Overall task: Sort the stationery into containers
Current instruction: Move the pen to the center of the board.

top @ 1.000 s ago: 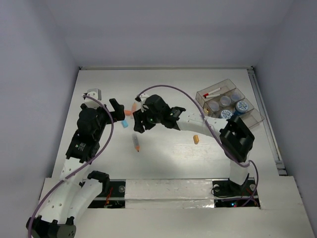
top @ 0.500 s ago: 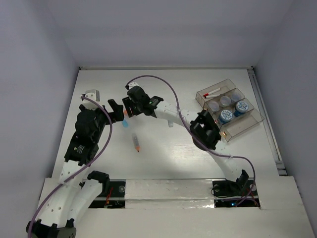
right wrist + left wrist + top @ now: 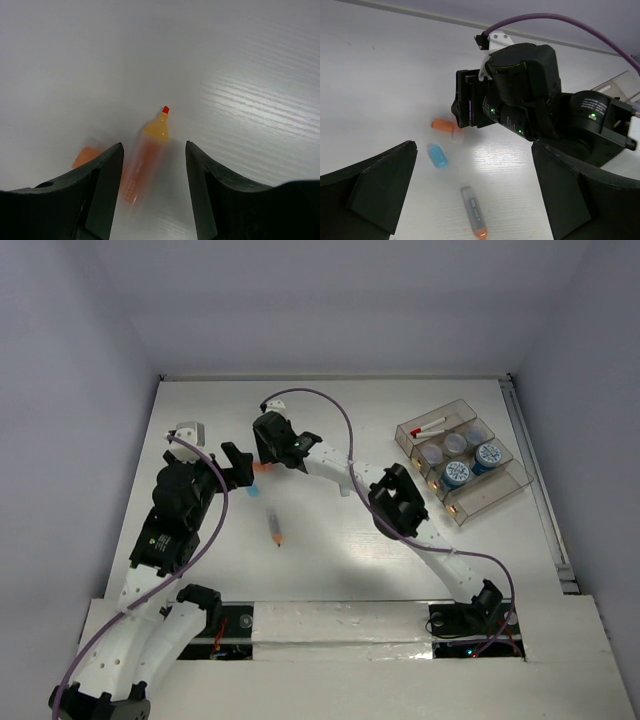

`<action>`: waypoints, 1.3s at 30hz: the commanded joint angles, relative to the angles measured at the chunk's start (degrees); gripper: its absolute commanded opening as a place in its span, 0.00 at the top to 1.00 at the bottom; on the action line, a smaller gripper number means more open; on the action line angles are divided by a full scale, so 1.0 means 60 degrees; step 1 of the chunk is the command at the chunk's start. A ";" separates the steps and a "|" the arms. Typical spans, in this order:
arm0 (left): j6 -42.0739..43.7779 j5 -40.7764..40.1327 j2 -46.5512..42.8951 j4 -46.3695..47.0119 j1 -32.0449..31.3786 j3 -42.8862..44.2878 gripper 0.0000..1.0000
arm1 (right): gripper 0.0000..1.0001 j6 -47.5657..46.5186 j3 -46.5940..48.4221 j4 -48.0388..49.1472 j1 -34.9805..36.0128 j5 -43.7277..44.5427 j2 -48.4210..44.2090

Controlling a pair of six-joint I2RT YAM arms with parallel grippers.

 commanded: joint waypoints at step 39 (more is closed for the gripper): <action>-0.0184 0.0261 -0.0203 0.0349 -0.0065 0.0109 0.01 | 0.55 0.0710 -0.5402 0.1181 -0.0378 0.0518 -0.2596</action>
